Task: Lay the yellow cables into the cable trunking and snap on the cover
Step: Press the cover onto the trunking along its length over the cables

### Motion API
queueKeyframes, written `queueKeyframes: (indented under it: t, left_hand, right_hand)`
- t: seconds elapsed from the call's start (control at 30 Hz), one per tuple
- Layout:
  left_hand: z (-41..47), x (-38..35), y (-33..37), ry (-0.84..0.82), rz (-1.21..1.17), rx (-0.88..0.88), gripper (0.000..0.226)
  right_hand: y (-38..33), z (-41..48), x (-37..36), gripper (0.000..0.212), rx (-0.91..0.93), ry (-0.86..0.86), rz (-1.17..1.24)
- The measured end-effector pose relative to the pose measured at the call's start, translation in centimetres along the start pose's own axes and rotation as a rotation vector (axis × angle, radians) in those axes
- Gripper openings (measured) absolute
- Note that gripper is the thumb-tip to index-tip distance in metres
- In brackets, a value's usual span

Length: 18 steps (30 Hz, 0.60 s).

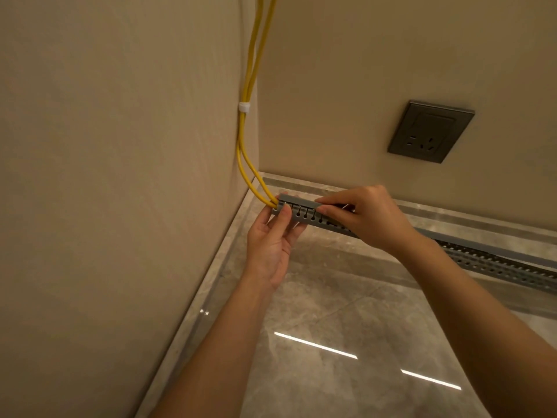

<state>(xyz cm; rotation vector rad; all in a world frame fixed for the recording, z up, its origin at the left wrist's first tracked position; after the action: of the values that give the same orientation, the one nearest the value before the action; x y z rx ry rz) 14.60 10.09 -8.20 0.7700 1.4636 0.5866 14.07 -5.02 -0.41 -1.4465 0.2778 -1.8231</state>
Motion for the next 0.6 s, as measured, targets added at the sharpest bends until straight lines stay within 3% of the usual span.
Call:
queueKeyframes:
  t: [0.2, 0.37, 0.6]
  left_hand:
    - [-0.1, 0.1, 0.2, -0.015, -0.01, 0.012, 0.042]
    - [0.0, -0.4, 0.2, 0.06, -0.021, 0.045, 0.03]
    - [-0.2, -0.2, 0.2, 0.094, -0.005, 0.088, 0.02]
  right_hand:
    - [-0.3, 0.0, 0.4, 0.026, -0.021, -0.091, -0.024]
    - [-1.2, -0.9, -0.9, 0.033, 0.055, -0.082, -0.343]
    - [-1.7, -0.4, -2.6, 0.016, -0.031, -0.002, -0.529]
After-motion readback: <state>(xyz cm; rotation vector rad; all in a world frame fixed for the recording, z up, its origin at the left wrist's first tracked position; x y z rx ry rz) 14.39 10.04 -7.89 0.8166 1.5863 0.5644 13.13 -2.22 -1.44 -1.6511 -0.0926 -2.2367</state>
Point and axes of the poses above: each hand's wrist, its own z-axis towards the middle knuckle, its own x-axis out of the back of the hand, y = z × x, the point moved 2 cm from there along z, towards the middle knuckle, and after that the axes turned 12 degrees about z, right-handed, at the moved point
